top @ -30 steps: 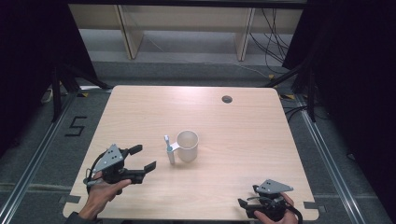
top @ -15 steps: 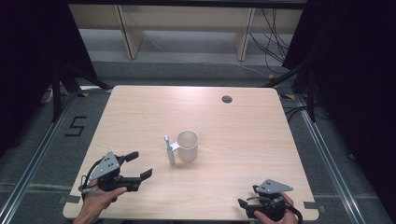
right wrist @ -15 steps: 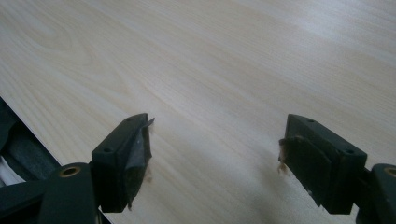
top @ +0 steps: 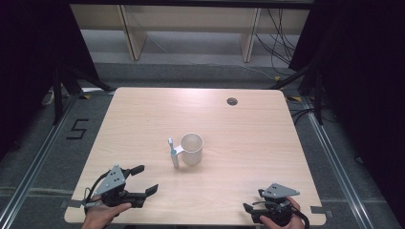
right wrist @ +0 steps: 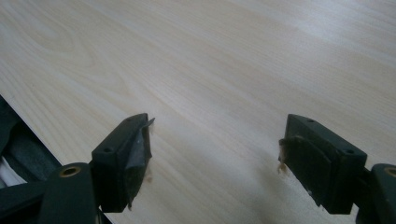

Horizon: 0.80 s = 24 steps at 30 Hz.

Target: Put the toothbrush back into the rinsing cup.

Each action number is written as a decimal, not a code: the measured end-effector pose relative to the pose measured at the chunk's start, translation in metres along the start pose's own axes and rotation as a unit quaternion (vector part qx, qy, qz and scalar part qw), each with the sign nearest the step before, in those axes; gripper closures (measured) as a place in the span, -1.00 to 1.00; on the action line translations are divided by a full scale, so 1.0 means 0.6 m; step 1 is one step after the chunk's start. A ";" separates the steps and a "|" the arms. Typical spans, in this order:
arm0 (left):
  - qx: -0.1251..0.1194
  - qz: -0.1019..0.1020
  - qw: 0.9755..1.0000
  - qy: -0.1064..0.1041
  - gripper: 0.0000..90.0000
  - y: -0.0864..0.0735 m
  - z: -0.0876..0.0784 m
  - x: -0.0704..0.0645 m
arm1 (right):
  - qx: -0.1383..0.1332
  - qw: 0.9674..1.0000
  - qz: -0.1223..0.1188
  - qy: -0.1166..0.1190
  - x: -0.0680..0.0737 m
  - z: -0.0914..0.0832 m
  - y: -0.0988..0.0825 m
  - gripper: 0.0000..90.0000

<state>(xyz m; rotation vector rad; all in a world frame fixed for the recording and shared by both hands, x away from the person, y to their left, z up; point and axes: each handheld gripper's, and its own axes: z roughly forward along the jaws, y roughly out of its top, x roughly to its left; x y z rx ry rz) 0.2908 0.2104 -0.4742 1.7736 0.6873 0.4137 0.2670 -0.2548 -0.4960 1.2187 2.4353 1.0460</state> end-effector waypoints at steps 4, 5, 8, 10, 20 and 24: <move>0.005 0.005 1.000 -0.005 -0.65 -0.004 -0.002 -0.010 | -0.004 1.000 0.020 -0.017 0.008 -0.002 -0.001 -0.46; -0.001 0.005 1.000 -0.009 -0.65 -0.006 -0.001 -0.012 | -0.002 1.000 0.020 -0.016 0.008 -0.002 -0.001 -0.46; 0.006 0.005 1.000 -0.013 -0.65 -0.009 -0.007 -0.019 | -0.002 1.000 0.021 -0.018 0.007 -0.002 -0.001 -0.46; 0.012 0.005 1.000 -0.009 -0.65 -0.011 -0.012 -0.024 | -0.003 1.000 0.004 -0.018 0.003 -0.001 -0.001 -0.46; 0.017 0.008 1.000 -0.016 -0.65 -0.021 -0.023 -0.040 | -0.004 1.000 0.003 -0.019 0.003 -0.001 0.000 -0.46; 0.022 0.004 1.000 -0.016 -0.65 -0.024 -0.029 -0.043 | -0.004 1.000 0.004 -0.019 0.002 -0.001 -0.001 -0.46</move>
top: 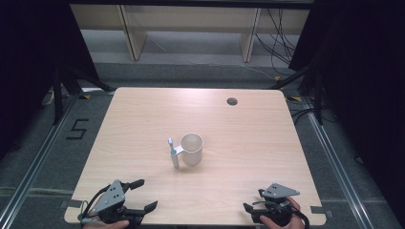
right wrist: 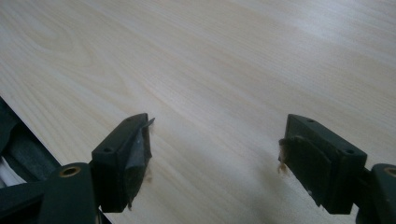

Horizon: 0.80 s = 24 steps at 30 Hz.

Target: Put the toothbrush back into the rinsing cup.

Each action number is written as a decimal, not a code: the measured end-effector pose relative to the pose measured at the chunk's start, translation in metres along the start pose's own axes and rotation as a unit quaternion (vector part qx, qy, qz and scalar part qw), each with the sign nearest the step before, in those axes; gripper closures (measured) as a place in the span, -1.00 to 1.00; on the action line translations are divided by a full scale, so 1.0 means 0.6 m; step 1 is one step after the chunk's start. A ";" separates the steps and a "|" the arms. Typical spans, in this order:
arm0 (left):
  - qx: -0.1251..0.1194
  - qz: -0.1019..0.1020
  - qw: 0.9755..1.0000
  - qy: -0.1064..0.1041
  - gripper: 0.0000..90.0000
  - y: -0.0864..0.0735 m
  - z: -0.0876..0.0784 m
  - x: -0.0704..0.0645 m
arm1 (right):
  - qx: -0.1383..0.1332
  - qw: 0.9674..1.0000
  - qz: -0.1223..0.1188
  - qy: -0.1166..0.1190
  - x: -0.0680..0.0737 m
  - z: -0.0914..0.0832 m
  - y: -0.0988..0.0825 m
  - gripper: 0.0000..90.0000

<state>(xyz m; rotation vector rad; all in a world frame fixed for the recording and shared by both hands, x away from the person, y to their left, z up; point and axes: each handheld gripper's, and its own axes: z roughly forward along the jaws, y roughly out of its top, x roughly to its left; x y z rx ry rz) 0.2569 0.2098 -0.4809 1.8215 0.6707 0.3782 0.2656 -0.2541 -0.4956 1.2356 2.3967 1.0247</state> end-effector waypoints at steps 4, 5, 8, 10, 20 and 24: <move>0.006 -0.008 1.000 -0.003 -0.65 -0.005 -0.003 -0.004 | 0.005 1.000 0.000 0.011 -0.002 0.001 0.000 -0.46; 0.017 -0.006 1.000 0.003 -0.65 -0.006 -0.006 -0.005 | 0.005 1.000 -0.001 0.015 -0.003 0.001 0.000 -0.46; 0.029 -0.009 1.000 -0.004 -0.66 -0.012 -0.006 -0.008 | 0.002 1.000 0.017 0.008 0.004 0.002 -0.002 -0.46; 0.036 -0.012 0.999 -0.008 -0.66 -0.017 -0.005 -0.012 | 0.000 1.000 0.002 -0.001 0.000 0.000 0.000 -0.46; 0.066 0.001 0.998 -0.015 -0.66 -0.031 -0.004 -0.032 | 0.007 1.000 -0.003 0.015 -0.004 0.001 0.000 -0.46; 0.078 0.010 0.997 -0.014 -0.66 -0.036 -0.005 -0.040 | 0.006 1.000 0.006 0.004 0.002 0.002 -0.002 -0.46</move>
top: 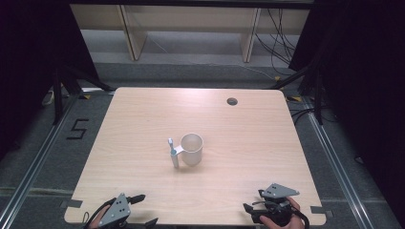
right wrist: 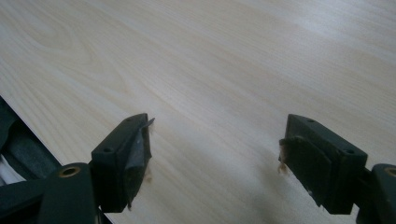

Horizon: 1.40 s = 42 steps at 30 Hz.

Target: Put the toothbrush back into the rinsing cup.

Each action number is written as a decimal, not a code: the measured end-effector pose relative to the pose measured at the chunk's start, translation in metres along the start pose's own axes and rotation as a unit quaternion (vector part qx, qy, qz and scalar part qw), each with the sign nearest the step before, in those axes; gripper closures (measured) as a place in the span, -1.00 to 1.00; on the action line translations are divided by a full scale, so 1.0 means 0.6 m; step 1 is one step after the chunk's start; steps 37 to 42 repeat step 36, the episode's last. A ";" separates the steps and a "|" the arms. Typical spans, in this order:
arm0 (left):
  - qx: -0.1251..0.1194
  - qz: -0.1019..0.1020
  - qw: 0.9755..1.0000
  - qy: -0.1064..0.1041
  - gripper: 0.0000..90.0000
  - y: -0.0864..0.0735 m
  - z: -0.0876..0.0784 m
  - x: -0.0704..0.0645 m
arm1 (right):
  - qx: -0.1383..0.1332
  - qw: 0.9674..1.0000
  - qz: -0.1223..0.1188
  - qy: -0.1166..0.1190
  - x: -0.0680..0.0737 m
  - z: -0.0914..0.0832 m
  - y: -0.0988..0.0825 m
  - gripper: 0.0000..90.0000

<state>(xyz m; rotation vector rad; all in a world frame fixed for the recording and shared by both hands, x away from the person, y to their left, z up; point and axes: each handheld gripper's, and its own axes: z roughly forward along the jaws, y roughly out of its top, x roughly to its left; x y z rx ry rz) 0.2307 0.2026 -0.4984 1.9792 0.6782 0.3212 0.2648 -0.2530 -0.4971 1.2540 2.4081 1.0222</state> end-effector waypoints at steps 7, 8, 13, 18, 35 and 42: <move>0.036 0.027 0.999 -0.015 -0.66 -0.006 0.001 -0.018 | 0.000 1.000 -0.001 -0.001 0.000 -0.001 0.001 -0.46; 0.040 0.034 0.998 -0.019 -0.66 -0.007 0.002 -0.021 | -0.001 1.000 -0.002 0.000 0.000 0.000 0.001 -0.46; 0.057 0.059 0.996 -0.020 -0.66 -0.010 0.008 -0.038 | 0.003 1.000 -0.003 0.000 0.000 -0.001 0.001 -0.46; 0.081 0.077 0.994 -0.015 -0.65 -0.013 0.012 -0.037 | 0.004 1.000 -0.001 -0.001 0.001 -0.001 0.001 -0.46; 0.106 0.075 0.991 -0.013 -0.65 -0.014 0.011 -0.028 | 0.002 1.000 -0.024 -0.003 -0.003 0.001 0.001 -0.47; 0.104 0.071 0.992 -0.014 -0.65 -0.015 0.011 -0.028 | 0.002 1.000 -0.026 -0.004 -0.003 0.002 0.001 -0.47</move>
